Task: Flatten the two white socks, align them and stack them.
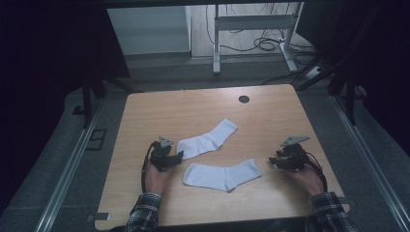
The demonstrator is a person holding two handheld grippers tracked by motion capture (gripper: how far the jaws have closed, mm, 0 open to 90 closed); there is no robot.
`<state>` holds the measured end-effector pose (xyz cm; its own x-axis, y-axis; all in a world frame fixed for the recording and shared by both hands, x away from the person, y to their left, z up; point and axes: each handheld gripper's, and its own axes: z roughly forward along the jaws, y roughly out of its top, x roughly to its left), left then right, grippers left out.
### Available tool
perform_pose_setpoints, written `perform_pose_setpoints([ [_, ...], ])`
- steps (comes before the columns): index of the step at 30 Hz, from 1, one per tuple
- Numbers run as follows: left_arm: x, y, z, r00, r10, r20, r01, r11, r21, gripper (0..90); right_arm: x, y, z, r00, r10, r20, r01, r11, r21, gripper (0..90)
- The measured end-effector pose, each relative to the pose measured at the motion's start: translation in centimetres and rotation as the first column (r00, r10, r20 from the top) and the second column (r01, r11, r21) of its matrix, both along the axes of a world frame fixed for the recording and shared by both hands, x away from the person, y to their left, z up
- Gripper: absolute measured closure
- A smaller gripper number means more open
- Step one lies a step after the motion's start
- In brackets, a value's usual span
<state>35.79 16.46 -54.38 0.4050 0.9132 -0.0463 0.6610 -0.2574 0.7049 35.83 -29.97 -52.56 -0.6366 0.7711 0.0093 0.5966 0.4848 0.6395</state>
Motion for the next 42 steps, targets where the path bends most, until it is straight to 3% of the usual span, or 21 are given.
perform_pose_setpoints([
  [5,0.0,0.0,0.0,1.0000,0.004,0.000,-0.004,1.0000,0.006,32.0,0.1,0.2,0.1,1.0000,0.006,0.002,-0.006,1.0000,-0.004,50.1],
  [10,0.0,0.0,0.0,1.0000,0.008,-0.001,-0.008,1.0000,0.004,30.8,0.4,0.6,0.6,0.9997,0.011,0.024,-0.012,0.9995,0.029,46.7],
  [13,0.0,0.0,0.0,1.0000,0.008,-0.001,-0.008,1.0000,0.004,30.8,0.8,1.2,0.7,0.9997,0.005,0.022,-0.006,0.9984,0.057,44.1],
  [20,0.0,0.0,0.0,1.0000,0.008,-0.001,-0.008,1.0000,0.004,30.8,2.3,3.4,1.3,0.9987,0.010,0.050,-0.013,0.9980,0.063,42.9],
  [23,0.0,0.0,0.0,1.0000,0.007,-0.002,-0.007,1.0000,0.006,30.8,3.4,4.6,1.5,0.9977,0.019,0.064,-0.024,0.9970,0.074,51.5],
  [27,0.0,0.0,0.0,1.0000,0.007,-0.003,-0.007,1.0000,0.007,30.7,5.2,6.5,1.5,0.9978,0.049,0.044,-0.053,0.9932,0.104,63.4],
  [32,0.0,0.0,0.0,1.0000,0.006,-0.004,-0.006,1.0000,0.007,30.7,7.0,9.3,1.0,0.9966,0.068,0.046,-0.072,0.9923,0.101,87.4],
  [37,0.0,0.0,0.0,1.0000,0.006,-0.004,-0.006,1.0000,0.007,30.6,8.7,11.6,0.4,0.9961,0.071,0.053,-0.075,0.9949,0.068,88.8],
  [42,0.0,0.0,0.0,1.0000,0.006,-0.003,-0.006,1.0000,0.006,30.6,10.0,13.1,0.2,0.9938,0.081,0.076,-0.086,0.9938,0.070,88.6],
])
